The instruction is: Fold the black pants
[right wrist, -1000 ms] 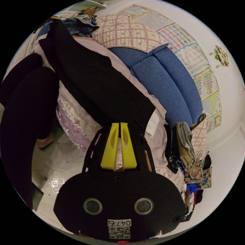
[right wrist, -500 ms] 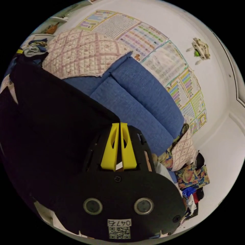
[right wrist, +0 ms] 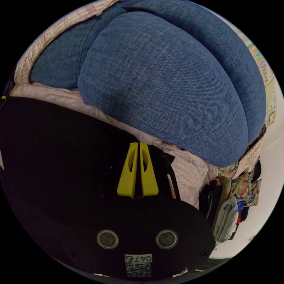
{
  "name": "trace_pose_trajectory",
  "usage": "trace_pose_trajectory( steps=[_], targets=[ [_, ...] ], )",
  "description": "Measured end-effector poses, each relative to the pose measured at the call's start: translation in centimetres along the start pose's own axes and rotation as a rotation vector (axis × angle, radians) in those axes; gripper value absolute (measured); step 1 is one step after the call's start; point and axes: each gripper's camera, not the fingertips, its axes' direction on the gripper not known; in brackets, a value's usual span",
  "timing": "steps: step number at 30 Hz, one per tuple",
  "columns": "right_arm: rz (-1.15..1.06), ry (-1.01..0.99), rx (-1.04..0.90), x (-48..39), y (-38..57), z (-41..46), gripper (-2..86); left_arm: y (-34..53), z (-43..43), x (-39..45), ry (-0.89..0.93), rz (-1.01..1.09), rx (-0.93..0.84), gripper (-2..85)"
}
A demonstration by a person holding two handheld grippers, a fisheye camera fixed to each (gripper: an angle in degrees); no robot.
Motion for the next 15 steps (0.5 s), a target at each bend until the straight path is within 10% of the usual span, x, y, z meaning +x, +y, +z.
trace_pose_trajectory(
  steps=[15],
  targets=[
    [0.178,-0.028,0.066,4.9,0.7,-12.7,6.8,20.7,-18.3,-3.6,-0.192,-0.240,0.354,5.3]
  ],
)
